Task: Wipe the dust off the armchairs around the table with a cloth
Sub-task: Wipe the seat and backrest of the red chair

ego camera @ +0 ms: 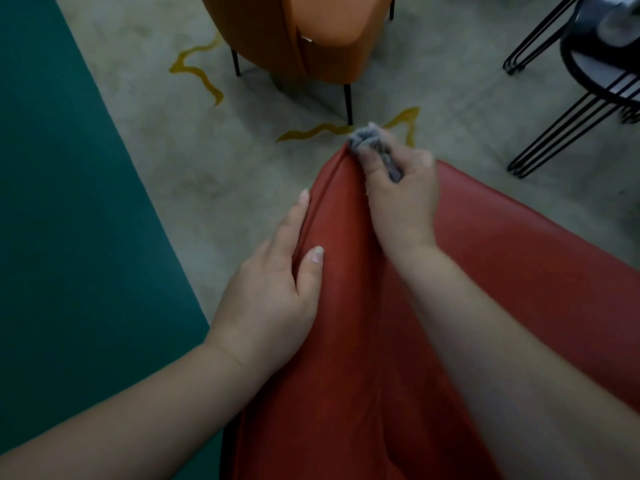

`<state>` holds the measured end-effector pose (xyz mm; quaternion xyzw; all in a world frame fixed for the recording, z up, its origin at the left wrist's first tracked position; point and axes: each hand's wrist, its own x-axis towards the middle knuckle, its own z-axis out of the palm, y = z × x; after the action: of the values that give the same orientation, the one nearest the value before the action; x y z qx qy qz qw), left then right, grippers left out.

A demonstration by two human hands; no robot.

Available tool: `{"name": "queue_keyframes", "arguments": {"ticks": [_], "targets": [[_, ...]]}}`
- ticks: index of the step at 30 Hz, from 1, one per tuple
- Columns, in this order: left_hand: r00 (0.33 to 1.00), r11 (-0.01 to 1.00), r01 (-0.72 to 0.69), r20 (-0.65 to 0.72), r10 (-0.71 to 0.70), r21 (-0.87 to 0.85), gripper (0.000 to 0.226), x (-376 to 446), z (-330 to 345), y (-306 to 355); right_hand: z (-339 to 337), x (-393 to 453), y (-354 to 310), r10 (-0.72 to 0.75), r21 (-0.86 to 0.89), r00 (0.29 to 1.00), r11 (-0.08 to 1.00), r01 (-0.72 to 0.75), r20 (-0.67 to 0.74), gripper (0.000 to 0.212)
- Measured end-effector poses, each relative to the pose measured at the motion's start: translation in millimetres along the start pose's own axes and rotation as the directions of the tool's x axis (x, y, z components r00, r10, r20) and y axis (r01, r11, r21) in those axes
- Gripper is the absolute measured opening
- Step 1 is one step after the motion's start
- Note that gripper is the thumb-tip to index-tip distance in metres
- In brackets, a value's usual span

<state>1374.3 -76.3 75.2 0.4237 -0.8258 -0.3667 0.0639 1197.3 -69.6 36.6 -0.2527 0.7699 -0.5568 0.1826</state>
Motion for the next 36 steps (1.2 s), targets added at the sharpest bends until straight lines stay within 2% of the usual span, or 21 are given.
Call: {"name": "queue_keyframes", "arguments": {"ticks": [3,5,9,15,22,30,33,36], "targets": [[1.0,0.999,-0.006,-0.004,0.007,0.04,0.064,1,1,0,-6,-59,-4,-0.229,-0.077,0.974,0.971,0.228,0.002,0.036],[1.0,0.998,-0.002,-0.004,0.002,0.062,0.064,1,1,-1,-7,-73,-2,-0.272,-0.075,0.962,0.959,0.272,0.006,0.037],[1.0,0.994,-0.012,-0.024,0.015,0.111,0.062,2,2,1,0,-44,-2,-0.16,-0.043,0.987,0.986,0.159,-0.031,0.036],[1.0,0.996,0.0,-0.017,0.002,0.091,0.06,-1,0,2,5,13,12,0.174,0.148,0.982,0.976,-0.162,-0.078,0.033],[1.0,0.996,0.008,-0.009,-0.008,0.084,0.06,-2,0,5,9,13,30,0.295,0.309,0.939,0.923,-0.231,-0.179,0.022],[1.0,0.996,0.006,-0.016,-0.004,0.089,0.06,-2,1,3,4,2,54,0.502,0.278,0.842,0.852,-0.443,-0.197,0.029],[1.0,0.997,0.015,-0.022,-0.013,0.08,0.059,-2,1,1,0,-6,49,0.472,0.28,0.863,0.866,-0.415,-0.18,0.027],[0.999,0.996,0.013,-0.031,-0.01,0.087,0.059,-1,1,1,-6,-25,32,0.258,0.194,0.948,0.956,-0.222,-0.185,0.027]]}}
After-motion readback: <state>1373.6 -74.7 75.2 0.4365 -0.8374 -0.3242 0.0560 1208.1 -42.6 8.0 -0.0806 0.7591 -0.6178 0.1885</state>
